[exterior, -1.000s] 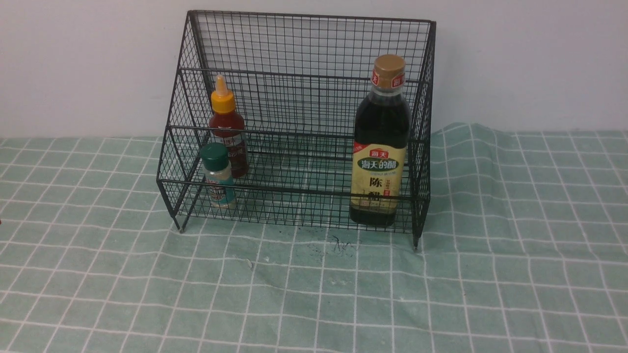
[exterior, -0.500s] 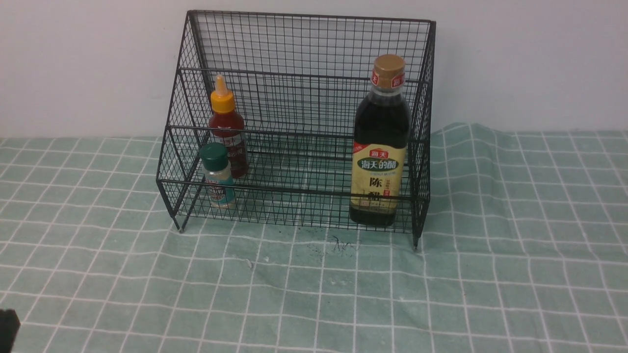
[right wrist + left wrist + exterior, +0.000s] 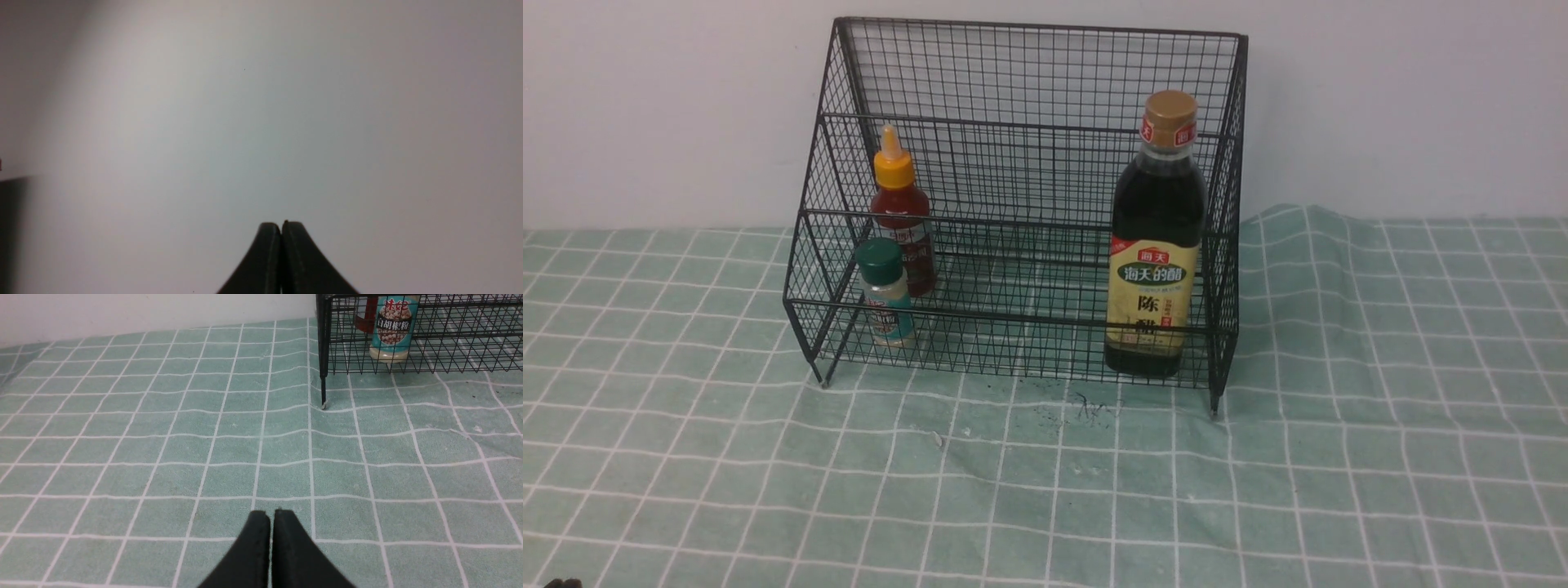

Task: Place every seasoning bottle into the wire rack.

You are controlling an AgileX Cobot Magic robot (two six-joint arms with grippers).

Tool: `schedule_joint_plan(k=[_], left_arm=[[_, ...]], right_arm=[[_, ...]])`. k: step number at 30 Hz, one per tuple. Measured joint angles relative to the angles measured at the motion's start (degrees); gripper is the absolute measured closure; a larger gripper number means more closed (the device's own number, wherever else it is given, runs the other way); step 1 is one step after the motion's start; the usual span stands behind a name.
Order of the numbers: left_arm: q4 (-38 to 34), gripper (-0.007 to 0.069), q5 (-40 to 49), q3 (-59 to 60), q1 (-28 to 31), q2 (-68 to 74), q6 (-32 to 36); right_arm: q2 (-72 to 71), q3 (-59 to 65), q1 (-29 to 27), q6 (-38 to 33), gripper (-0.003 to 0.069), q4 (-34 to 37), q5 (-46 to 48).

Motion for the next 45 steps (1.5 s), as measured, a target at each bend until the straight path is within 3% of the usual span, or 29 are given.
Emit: schedule_joint_plan(k=[23,30,34,41,44,45], left_arm=[[0.1,0.0631,0.0,0.0,0.0,0.0,0.0],[0.1,0.0631,0.0,0.0,0.0,0.0,0.0],[0.1,0.0631,0.0,0.0,0.0,0.0,0.0],[0.1,0.0631,0.1,0.0,0.0,0.0,0.0],[0.1,0.0631,0.1,0.0,0.0,0.0,0.0],[0.1,0.0631,0.1,0.0,0.0,0.0,0.0]], right_arm=[[0.0,1.0,0.0,-1.3,0.0675,1.0,-0.6],[0.0,8.5,0.0,-23.5,0.0675,24.6,-0.5],[0.0,12.0,0.0,-31.6,0.0675,32.3,-0.4],[-1.5,18.6,-0.7,-34.5,0.0675,32.5,0.1],[-3.3,22.4,-5.4,-34.6,0.0675,31.1,1.0],[-4.0,25.0,-9.4,-34.7,0.0675,30.8,2.1]])
